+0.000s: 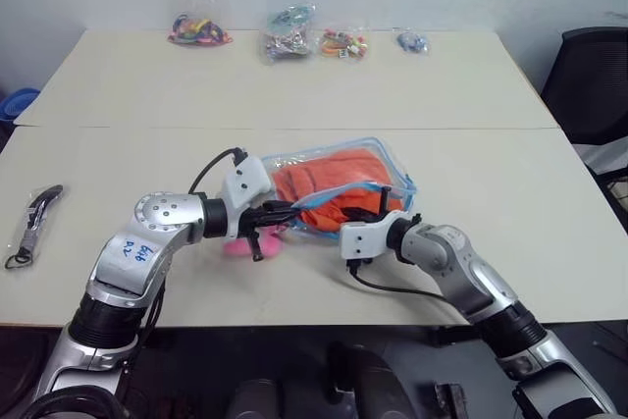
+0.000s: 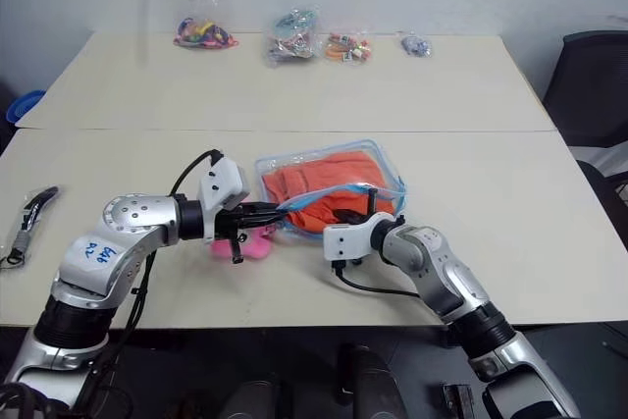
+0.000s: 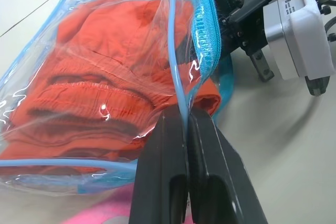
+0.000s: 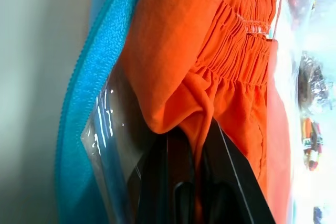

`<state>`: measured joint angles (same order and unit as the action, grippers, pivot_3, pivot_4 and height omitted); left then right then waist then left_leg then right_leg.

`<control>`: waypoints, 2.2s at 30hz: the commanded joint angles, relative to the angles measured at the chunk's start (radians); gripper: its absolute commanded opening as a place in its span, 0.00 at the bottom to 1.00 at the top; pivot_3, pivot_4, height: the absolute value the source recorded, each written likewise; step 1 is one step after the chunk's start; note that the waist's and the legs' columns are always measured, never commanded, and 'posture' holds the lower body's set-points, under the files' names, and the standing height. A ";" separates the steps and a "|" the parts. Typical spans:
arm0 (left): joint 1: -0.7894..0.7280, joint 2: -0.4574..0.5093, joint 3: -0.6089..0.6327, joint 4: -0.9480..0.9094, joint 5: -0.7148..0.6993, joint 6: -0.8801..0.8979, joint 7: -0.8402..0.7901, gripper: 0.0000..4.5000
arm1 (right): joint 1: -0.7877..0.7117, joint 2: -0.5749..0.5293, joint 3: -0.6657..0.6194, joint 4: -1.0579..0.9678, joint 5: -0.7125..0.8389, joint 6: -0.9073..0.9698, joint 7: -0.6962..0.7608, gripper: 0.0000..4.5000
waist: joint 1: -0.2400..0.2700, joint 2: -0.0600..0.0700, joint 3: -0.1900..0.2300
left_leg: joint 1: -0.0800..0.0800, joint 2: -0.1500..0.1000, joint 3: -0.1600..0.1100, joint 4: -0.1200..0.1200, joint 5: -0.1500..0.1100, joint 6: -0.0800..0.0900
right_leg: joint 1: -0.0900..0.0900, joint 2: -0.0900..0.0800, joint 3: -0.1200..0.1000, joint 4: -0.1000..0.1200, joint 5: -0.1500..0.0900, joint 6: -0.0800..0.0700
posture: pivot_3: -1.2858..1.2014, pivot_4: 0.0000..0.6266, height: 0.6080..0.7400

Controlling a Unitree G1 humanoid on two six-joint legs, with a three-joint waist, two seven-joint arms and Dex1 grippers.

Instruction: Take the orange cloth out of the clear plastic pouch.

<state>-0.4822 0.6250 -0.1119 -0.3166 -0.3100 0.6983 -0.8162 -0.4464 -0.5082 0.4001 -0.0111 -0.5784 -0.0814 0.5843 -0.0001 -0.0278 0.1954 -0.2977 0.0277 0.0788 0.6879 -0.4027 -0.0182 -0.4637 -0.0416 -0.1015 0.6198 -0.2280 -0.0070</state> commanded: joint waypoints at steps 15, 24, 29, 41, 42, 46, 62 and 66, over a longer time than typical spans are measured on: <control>-0.140 -0.036 -0.162 0.280 0.301 -0.210 0.154 0.00 | 0.139 -0.221 -0.259 -0.434 0.340 0.127 0.282 0.01 | 0.000 0.000 0.000 | 0.000 0.000 -0.001 -0.001 0.000 0.000 | 0.000 0.000 -0.001 -0.001 0.000 0.001 | 0.52 0.24 1.00; -0.099 -0.005 -0.187 0.320 0.360 -0.353 0.085 0.05 | 0.005 -0.376 -0.610 -0.553 0.819 0.564 0.439 0.00 | -0.001 0.000 0.000 | 0.000 0.000 -0.002 -0.001 -0.001 0.003 | 0.001 -0.001 -0.002 -0.001 0.000 0.001 | 0.52 0.24 1.00; -0.073 0.015 -0.148 0.213 0.266 -0.286 -0.034 0.37 | -0.088 -0.452 -0.692 -0.454 0.790 0.549 0.361 0.00 | 0.003 0.000 0.000 | -0.001 0.000 -0.002 -0.002 -0.001 0.003 | 0.000 -0.001 -0.003 -0.001 0.000 0.000 | 0.52 0.24 1.00; -0.128 0.054 -0.100 0.160 0.186 -0.184 -0.126 0.79 | 0.049 -0.371 -0.897 -0.544 0.931 0.761 0.189 0.00 | 0.008 0.000 0.000 | -0.001 0.000 -0.001 -0.003 0.000 0.002 | 0.000 -0.001 -0.001 -0.003 0.001 0.001 | 0.52 0.24 1.00; -0.133 0.046 -0.103 0.163 0.189 -0.186 -0.124 0.79 | 0.057 -0.365 -0.880 -0.557 0.945 0.764 0.189 0.00 | 0.006 0.000 0.000 | -0.001 0.000 -0.001 -0.003 0.000 0.002 | 0.000 -0.001 -0.001 -0.003 0.001 0.001 | 0.52 0.24 1.00; -0.150 0.028 -0.119 0.196 0.222 -0.219 -0.114 0.79 | 0.015 -0.352 -0.875 -0.568 1.079 0.829 0.189 0.00 | -0.001 0.000 0.000 | -0.001 0.000 -0.001 -0.003 0.000 0.002 | 0.000 0.000 -0.001 -0.003 0.001 0.001 | 0.52 0.24 1.00; -0.118 0.091 -0.075 0.400 0.308 -0.359 -0.057 0.99 | -0.182 -0.561 -0.968 -0.304 1.382 0.931 0.183 0.00 | 0.001 0.000 0.000 | -0.001 0.000 -0.001 -0.003 0.000 0.004 | 0.000 -0.002 -0.002 -0.004 0.001 0.001 | 0.52 0.24 1.00; -0.133 0.139 0.005 0.341 0.158 -0.279 -0.188 0.99 | 0.021 -0.619 -0.895 -0.238 1.074 0.644 0.199 0.00 | -0.001 0.000 0.000 | 0.000 0.001 0.000 -0.004 0.000 0.004 | 0.000 -0.001 -0.002 -0.004 0.000 0.001 | 0.52 0.24 1.00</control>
<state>-0.6146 0.7350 -0.1614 0.0542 -0.0884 0.3771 -0.9437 -0.4664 -1.1202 -0.5073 -0.2627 0.6047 0.6805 0.7819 -0.0015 -0.0277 0.1952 -0.2980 0.0282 0.0794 0.6834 -0.4029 -0.0149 -0.4639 -0.0422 -0.1032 0.6157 -0.2275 -0.0058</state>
